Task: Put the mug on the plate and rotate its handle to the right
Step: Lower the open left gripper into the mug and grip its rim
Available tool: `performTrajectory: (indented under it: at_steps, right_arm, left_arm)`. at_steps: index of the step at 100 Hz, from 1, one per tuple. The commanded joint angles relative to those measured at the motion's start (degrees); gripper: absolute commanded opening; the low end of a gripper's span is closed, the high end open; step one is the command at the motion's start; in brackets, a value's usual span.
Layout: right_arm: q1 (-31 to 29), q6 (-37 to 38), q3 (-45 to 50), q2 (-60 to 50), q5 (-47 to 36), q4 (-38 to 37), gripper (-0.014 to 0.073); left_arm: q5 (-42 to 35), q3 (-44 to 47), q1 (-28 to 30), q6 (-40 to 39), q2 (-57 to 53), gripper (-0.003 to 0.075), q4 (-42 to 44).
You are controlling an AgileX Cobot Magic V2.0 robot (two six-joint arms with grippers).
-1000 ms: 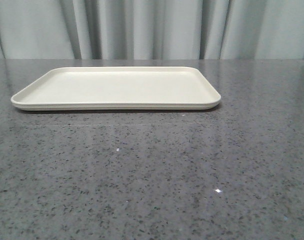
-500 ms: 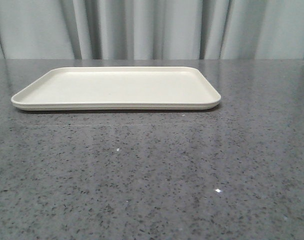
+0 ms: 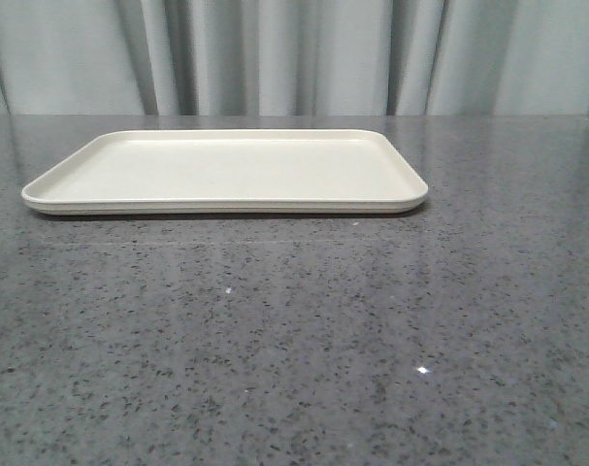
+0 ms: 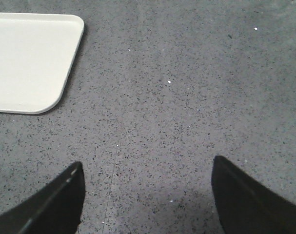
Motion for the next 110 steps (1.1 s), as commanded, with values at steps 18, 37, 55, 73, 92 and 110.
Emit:
performTrajectory:
  at_steps: [18, 37, 55, 73, 92, 110]
  right_arm:
    - [0.08, -0.32, -2.02, 0.68, -3.39, 0.0, 0.0563]
    - [0.08, -0.32, -2.02, 0.68, -2.98, 0.0, 0.0563]
    - [0.08, -0.32, -2.02, 0.68, -2.51, 0.0, 0.0563]
    - [0.08, -0.32, -2.02, 0.68, -2.46, 0.0, 0.0563]
    - [0.08, -0.32, -2.02, 0.68, -2.46, 0.0, 0.0563]
    - [0.08, -0.32, -2.02, 0.68, -2.56, 0.0, 0.0563]
  left_arm:
    - [-1.41, -1.94, 0.02, -0.97, 2.88, 0.0597, 3.91]
    - [1.66, -1.94, 0.02, -1.63, 7.18, 0.0597, 5.9]
    - [1.33, -1.94, 0.02, -1.63, 10.98, 0.0597, 6.64]
    - [0.71, -1.94, 0.02, -1.39, 15.2, 0.0597, 6.78]
    - [-0.27, -1.94, 0.02, -1.38, 18.98, 0.0594, 6.78]
    - [-0.66, -1.94, 0.02, -1.38, 21.89, 0.0524, 6.78]
